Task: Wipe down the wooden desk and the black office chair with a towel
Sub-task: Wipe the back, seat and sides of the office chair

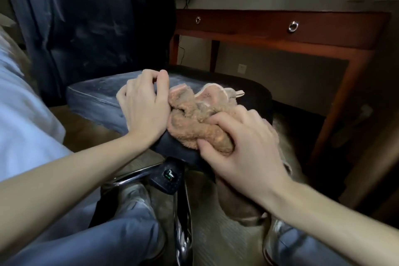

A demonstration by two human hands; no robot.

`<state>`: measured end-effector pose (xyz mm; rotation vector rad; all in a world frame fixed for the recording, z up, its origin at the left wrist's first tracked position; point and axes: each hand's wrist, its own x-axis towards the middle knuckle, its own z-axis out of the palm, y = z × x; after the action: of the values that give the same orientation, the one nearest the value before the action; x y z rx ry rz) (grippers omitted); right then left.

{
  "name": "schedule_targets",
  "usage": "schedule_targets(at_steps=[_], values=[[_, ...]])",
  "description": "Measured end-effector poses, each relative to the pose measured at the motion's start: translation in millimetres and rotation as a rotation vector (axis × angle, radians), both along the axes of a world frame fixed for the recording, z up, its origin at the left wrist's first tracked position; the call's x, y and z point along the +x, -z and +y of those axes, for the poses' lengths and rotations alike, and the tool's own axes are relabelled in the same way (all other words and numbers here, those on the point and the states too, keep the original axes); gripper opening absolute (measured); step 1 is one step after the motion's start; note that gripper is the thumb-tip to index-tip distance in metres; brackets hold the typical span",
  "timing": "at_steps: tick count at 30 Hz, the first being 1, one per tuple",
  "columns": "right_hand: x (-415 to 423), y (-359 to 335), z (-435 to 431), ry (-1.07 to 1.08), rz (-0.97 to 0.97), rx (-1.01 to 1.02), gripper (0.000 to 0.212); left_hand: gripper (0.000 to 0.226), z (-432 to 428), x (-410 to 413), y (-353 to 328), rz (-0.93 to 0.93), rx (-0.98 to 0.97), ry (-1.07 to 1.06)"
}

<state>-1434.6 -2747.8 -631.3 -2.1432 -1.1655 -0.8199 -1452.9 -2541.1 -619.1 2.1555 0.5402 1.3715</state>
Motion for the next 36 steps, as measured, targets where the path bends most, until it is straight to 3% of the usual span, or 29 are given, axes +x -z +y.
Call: schedule_targets(at_steps=[3,5,7,9,11,13,14,16,17,19,22,26,29,33,36], values=[[22,-13,-21,-0.103,-0.128,-0.150,0.037,0.052,3,-3,-2,0.049,0.014,0.036],[54,-21,-45,-0.011,-0.145,-0.247,0.032,0.053,10,-4,-4,0.084,0.061,0.091],[86,-35,-66,0.154,0.130,-0.299,0.019,0.045,18,-4,-8,0.190,0.110,0.099],[117,-46,-77,0.166,0.513,-0.200,0.008,0.036,30,-3,-10,0.314,0.160,0.059],[134,-51,-83,0.172,0.590,-0.092,0.006,0.034,39,-2,-8,0.370,0.253,0.050],[135,-56,-72,0.131,0.514,0.018,0.016,0.035,40,0,-3,0.323,0.328,0.082],[133,-58,-63,0.086,0.496,0.031,0.033,0.036,38,1,-1,0.276,0.331,0.090],[125,-60,-41,-0.004,0.524,-0.088,0.074,0.038,29,4,2,0.185,0.309,0.071],[124,-56,-31,-0.014,0.535,-0.189,0.084,0.038,24,6,2,0.165,0.304,0.053],[127,-45,-16,0.003,0.554,-0.309,0.075,0.037,17,9,3,0.145,0.305,0.028],[129,-33,-14,-0.059,0.669,-0.128,0.053,0.033,3,14,6,0.136,0.307,0.005],[107,-25,-26,0.002,0.507,0.085,0.031,0.033,-15,22,7,0.142,0.290,0.009],[76,-9,-39,0.014,0.398,0.205,0.026,0.036,-23,26,6,0.156,0.245,0.034],[58,5,-64,0.163,0.174,0.226,0.028,0.040,-14,24,-4,0.229,0.296,0.116],[62,25,-86,0.214,0.160,0.267,0.043,0.059,23,19,-17,0.306,0.416,0.168]])
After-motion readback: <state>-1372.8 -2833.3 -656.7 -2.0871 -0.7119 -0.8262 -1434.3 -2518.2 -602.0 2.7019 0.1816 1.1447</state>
